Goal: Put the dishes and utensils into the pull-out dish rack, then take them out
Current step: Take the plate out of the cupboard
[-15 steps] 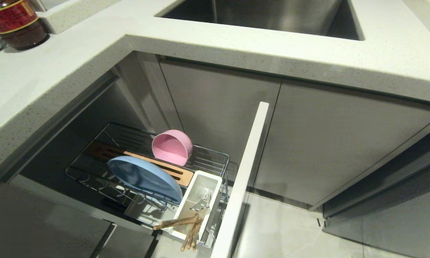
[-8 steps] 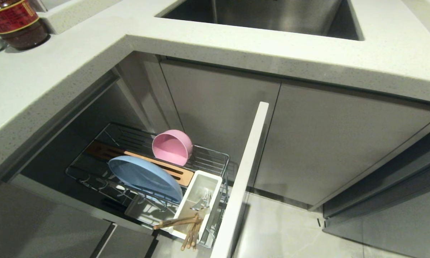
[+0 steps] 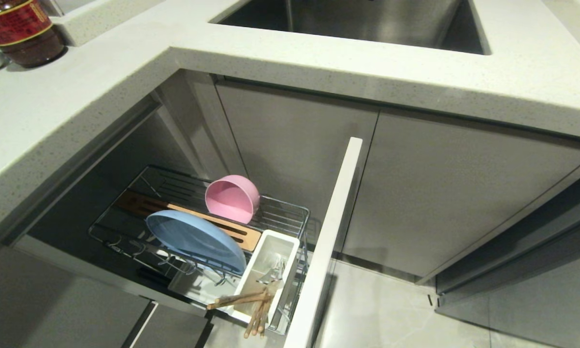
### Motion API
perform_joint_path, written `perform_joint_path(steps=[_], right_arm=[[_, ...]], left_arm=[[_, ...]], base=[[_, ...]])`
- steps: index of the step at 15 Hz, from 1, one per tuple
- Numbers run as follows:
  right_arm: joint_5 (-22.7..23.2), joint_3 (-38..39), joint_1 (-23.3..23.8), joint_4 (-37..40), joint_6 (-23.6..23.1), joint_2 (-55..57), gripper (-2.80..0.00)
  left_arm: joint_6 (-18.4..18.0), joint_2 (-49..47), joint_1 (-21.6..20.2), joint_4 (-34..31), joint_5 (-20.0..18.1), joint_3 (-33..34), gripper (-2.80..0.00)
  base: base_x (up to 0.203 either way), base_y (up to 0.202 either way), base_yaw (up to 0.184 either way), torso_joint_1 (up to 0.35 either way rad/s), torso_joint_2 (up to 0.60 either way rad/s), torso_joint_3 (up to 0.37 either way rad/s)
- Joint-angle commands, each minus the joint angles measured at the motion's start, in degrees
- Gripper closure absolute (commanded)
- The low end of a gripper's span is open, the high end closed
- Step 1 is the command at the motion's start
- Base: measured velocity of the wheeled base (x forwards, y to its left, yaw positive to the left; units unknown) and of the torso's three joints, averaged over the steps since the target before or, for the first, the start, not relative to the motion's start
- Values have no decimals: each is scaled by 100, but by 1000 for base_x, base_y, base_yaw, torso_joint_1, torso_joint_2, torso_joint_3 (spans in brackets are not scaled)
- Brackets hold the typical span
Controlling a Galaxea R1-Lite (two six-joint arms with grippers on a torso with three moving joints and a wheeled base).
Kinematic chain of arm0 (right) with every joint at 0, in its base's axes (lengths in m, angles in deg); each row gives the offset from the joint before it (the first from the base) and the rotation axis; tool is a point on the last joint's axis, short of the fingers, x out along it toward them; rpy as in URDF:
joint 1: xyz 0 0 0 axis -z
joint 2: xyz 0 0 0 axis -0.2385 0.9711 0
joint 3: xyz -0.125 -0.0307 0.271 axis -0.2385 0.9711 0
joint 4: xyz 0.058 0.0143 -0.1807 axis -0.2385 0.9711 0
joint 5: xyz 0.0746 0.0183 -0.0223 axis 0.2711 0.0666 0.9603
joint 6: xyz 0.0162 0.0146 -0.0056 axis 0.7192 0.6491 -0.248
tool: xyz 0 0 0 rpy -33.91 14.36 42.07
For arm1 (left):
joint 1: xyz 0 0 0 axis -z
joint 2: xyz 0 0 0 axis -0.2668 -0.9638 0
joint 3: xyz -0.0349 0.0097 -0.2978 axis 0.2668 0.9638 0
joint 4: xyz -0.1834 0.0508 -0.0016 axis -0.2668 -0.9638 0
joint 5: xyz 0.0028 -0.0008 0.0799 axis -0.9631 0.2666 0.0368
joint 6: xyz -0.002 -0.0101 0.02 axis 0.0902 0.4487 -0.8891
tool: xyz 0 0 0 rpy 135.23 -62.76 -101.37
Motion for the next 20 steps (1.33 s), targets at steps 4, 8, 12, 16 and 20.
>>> perform_joint_path(steps=[4, 8, 12, 16, 20], right_arm=[[1, 149, -2, -6, 1, -4, 0], [1, 149, -2, -6, 1, -4, 0], [1, 149, -2, -6, 1, -4, 0], [1, 149, -2, -6, 1, -4, 0], [1, 149, -2, -6, 1, -4, 0]], left_arm=[[-37, 176, -12, 1093, 390, 1530, 0], [354, 177, -12, 1049, 446, 1530, 0], [345, 168, -2, 1036, 486, 1530, 0], [450, 168, 6, 1031, 507, 1530, 0], [451, 177, -3, 1039, 516, 1530, 0]], base=[[0, 0, 0, 0, 0, 0], [0, 0, 0, 0, 0, 0], [0, 0, 0, 0, 0, 0], [0, 0, 0, 0, 0, 0], [0, 0, 0, 0, 0, 0]])
